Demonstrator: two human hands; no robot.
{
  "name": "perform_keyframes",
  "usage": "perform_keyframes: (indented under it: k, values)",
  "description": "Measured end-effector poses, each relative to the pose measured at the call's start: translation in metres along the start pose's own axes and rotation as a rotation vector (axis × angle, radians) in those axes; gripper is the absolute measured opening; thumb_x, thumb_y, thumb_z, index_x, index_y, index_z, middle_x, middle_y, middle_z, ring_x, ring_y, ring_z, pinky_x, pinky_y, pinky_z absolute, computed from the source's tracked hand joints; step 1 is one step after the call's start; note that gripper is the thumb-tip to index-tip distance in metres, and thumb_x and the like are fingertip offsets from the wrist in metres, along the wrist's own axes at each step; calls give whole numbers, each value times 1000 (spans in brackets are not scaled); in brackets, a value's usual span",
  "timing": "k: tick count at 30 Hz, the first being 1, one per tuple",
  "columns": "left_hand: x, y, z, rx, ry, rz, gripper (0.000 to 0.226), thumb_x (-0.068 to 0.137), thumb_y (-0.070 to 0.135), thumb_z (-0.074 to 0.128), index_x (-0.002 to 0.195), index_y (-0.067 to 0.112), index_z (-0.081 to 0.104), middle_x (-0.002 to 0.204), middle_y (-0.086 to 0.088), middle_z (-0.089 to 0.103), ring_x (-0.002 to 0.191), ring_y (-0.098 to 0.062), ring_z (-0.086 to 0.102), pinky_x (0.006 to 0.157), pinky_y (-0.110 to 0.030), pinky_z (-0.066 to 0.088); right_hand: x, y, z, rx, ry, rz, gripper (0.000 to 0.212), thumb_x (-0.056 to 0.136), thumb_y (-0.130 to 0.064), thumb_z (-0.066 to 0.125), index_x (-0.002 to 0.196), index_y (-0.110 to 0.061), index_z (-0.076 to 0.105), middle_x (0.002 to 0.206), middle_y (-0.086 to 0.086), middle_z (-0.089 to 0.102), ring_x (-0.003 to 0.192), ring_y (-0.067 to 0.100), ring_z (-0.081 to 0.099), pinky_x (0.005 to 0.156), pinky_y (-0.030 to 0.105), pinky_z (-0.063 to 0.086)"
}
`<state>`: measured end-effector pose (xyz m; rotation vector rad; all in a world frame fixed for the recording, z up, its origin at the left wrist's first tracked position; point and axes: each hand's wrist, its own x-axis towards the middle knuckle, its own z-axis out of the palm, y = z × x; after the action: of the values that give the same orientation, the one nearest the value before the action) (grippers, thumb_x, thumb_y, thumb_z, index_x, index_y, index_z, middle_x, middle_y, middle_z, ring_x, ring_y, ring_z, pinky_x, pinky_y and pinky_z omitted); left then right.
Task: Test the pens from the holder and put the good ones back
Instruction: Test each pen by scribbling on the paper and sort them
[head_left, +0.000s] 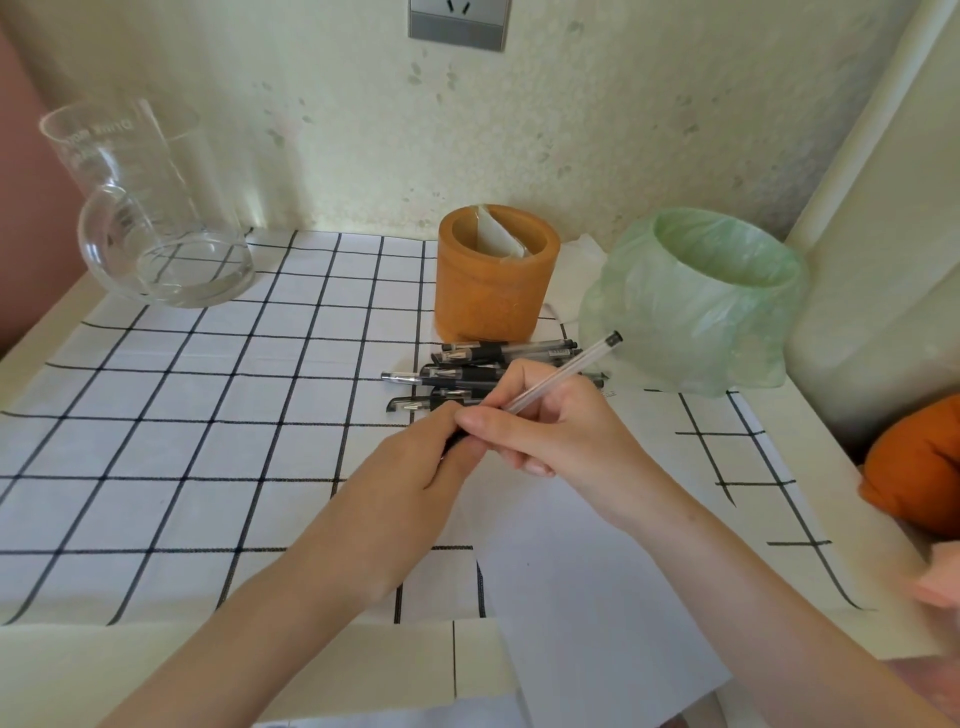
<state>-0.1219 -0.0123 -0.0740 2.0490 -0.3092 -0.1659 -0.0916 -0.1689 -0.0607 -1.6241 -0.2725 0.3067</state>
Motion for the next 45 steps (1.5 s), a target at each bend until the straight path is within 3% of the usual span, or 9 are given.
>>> perform_keyframes:
  k: [2,6,10,13,16,22,30,37,45]
  values:
    - [-1,2,1,23,-1,10,22,92,44,33,87,37,53,85,17,63,85,-1,57,75,-17,44,0,0,-1,-6,-10,24,19,84,-15,69,72,-11,55,49,2,55,39,8,41,39,16,30]
    - [-2,4,-1,25,0,-4,25,87,54,31,91,42,53,86,0,65,84,-19,61,82,-43,50,0,-1,-2,39,-35,51,22,78,-24,69,65,-17,53,50,5,55,38,10,40,39,19,29]
    - [1,10,-1,-52,1,31,25,90,49,40,95,34,60,76,-9,59,63,-26,45,68,-49,45,-2,-4,-6,165,-48,51,20,75,-22,67,63,-16,52,49,4,55,43,11,47,40,17,30]
    - [1,9,0,-6,-28,31,30,85,57,39,94,35,57,65,-8,53,57,-23,40,60,-42,42,-2,-6,-9,157,-46,45,20,75,-20,66,64,-13,51,47,4,54,42,12,45,40,18,30]
    - [-1,1,1,134,-25,-87,30,76,65,45,93,40,51,49,8,39,45,-7,35,49,-22,29,2,-3,-18,216,97,46,21,83,-16,63,65,-13,51,46,4,53,35,13,41,36,20,30]
    - [-2,-12,3,503,-138,-86,40,85,54,50,123,50,37,61,9,44,53,-4,44,59,-18,42,9,4,-48,225,428,3,14,93,-11,50,93,-5,63,64,12,66,53,21,60,42,24,40]
    - [0,-16,8,608,-232,-102,61,80,61,53,134,56,25,67,12,46,63,-1,45,60,-16,38,16,30,-43,-42,576,-18,32,86,-22,69,75,6,60,45,8,55,33,14,46,34,15,32]
    - [0,-19,8,623,-235,-90,64,81,61,53,135,57,20,65,12,45,59,2,42,57,-10,34,28,57,-45,-191,684,-53,41,84,-20,71,52,-13,46,42,0,43,40,11,33,44,22,28]
    - [1,-21,9,613,-227,-82,63,81,60,54,135,56,21,65,13,46,60,1,42,57,-10,34,32,70,-47,-300,738,-147,33,82,0,59,55,3,41,51,10,35,50,12,29,48,23,25]
